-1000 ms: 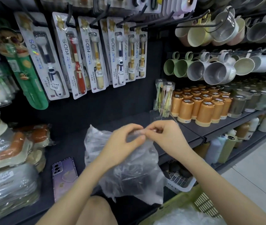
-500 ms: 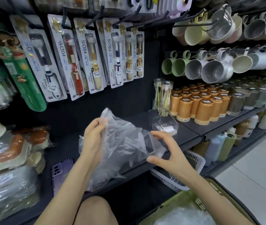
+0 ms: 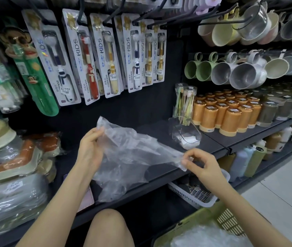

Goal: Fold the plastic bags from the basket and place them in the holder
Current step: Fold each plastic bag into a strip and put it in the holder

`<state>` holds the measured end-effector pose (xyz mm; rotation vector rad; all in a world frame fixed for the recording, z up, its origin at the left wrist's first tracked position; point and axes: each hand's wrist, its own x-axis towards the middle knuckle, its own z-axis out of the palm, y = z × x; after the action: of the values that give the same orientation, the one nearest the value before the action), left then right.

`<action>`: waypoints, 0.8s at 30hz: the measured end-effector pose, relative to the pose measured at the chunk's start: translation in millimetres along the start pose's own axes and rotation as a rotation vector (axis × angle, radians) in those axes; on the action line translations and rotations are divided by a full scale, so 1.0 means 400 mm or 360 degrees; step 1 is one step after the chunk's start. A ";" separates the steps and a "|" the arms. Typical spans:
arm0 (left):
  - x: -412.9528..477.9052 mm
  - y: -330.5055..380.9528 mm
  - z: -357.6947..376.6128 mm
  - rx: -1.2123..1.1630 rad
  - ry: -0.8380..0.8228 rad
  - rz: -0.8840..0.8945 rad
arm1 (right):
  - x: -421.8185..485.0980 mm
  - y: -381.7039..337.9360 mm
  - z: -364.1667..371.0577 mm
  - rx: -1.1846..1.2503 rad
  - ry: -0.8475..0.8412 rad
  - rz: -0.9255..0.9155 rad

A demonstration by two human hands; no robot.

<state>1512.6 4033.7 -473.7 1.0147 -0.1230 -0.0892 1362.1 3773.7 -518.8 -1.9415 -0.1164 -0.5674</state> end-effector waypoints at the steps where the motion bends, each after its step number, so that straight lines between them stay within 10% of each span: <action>1: 0.006 -0.002 -0.004 0.0000 -0.0020 0.0007 | 0.004 0.003 -0.012 0.0057 -0.0005 0.0022; 18: 0.127 0.000 -0.065 -0.0005 0.0240 -0.0234 | 0.088 0.060 -0.051 0.0241 -0.0090 0.0220; 24: 0.179 -0.075 -0.090 0.1187 0.0328 0.0663 | 0.180 0.080 -0.019 0.0620 0.0165 0.0590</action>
<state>1588.1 4038.8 -513.8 1.7102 -0.1826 0.4739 1433.6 3740.6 -511.4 -1.5028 0.1848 -0.3638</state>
